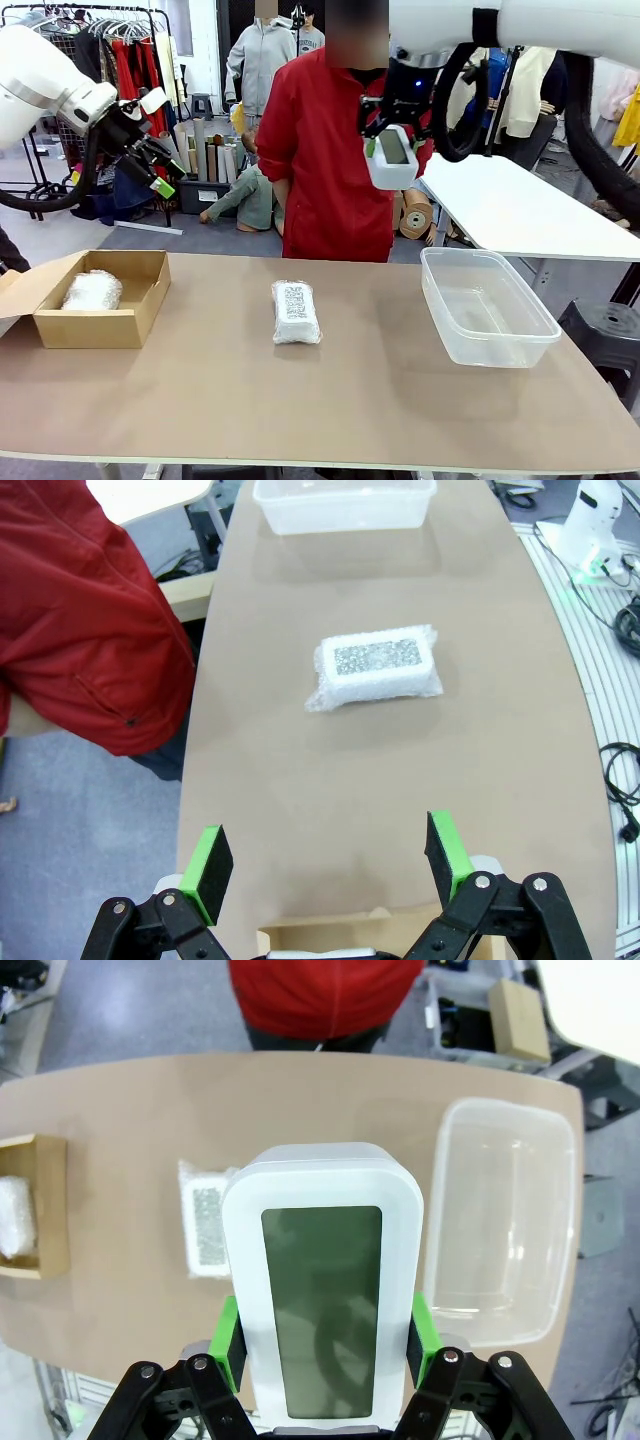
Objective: Separate and place wrapped and unwrapped clocks.
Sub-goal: If the picked Digital clock is wrapped, place it in the Package Box ; if not, place it in the Organizing box.
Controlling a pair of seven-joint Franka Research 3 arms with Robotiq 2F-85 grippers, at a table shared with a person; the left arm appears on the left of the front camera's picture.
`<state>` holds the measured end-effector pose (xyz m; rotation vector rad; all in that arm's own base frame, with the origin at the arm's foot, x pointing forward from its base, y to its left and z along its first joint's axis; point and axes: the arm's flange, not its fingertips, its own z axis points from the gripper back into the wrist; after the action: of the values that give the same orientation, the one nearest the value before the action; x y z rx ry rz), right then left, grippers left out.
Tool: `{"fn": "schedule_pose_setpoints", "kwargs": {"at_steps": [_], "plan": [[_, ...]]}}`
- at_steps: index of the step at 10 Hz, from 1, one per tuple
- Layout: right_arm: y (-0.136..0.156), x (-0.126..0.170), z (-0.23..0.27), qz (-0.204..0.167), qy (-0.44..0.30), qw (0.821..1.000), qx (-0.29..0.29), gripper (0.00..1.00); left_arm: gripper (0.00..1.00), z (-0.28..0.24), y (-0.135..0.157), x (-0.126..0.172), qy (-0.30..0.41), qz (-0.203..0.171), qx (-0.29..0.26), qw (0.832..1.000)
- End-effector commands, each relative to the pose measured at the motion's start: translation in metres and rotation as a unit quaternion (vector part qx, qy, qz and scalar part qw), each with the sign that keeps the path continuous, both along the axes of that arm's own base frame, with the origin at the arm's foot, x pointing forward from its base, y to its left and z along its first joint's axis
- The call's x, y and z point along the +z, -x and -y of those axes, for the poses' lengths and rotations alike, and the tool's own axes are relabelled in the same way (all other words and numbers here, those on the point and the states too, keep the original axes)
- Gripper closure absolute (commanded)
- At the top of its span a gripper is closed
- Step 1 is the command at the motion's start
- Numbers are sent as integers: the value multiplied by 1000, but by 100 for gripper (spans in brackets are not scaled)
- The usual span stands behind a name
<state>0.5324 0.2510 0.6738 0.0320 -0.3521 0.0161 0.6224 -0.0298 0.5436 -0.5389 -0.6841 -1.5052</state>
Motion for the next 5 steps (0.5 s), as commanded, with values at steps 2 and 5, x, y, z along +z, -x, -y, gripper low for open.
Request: {"fn": "schedule_pose_setpoints", "kwargs": {"at_steps": [2,5], "plan": [[12,11,51,20,25,999,9,100,0,-1,1,1,0,0,1,1000],[13,8,100,23,24,999,-33,100,0,-1,1,1,0,0,1,1000]]}}
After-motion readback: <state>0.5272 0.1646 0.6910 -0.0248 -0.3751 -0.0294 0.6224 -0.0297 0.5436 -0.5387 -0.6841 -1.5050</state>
